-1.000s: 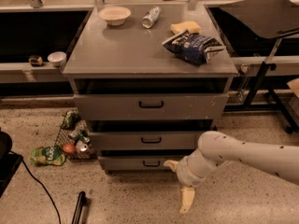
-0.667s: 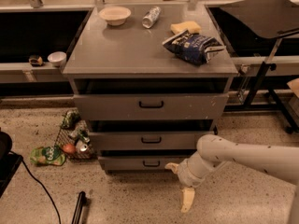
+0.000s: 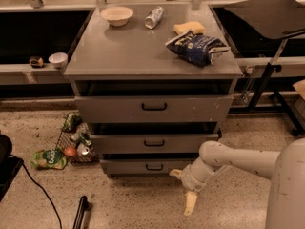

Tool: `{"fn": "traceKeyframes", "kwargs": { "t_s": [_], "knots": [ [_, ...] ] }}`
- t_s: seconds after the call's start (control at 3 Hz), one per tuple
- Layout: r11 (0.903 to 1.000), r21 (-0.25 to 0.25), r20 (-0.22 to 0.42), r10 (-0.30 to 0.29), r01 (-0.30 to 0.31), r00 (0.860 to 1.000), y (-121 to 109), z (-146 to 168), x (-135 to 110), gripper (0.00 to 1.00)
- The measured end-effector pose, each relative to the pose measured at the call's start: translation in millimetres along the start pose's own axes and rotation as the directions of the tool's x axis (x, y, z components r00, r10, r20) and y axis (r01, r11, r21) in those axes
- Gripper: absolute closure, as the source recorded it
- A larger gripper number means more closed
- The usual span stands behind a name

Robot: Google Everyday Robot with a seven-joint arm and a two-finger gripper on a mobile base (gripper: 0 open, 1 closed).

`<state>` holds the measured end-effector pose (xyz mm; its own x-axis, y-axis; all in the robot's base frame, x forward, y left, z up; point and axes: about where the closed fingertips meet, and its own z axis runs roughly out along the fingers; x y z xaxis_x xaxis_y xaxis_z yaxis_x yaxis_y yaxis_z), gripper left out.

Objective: Open bottom drawer

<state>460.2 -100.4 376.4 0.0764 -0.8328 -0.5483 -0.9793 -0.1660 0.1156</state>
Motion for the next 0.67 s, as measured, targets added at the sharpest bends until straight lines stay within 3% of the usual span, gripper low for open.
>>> {"fn": "traceKeyframes", "kwargs": {
  "t_s": [0.33, 0.67],
  "knots": [
    [0.9988, 0.044, -0.017, -0.022, 0.023, 1.000, -24, 22, 22, 0.00],
    [0.9889, 0.142, 0.015, -0.047, 0.045, 0.999, -50, 40, 49, 0.00]
  ]
}}
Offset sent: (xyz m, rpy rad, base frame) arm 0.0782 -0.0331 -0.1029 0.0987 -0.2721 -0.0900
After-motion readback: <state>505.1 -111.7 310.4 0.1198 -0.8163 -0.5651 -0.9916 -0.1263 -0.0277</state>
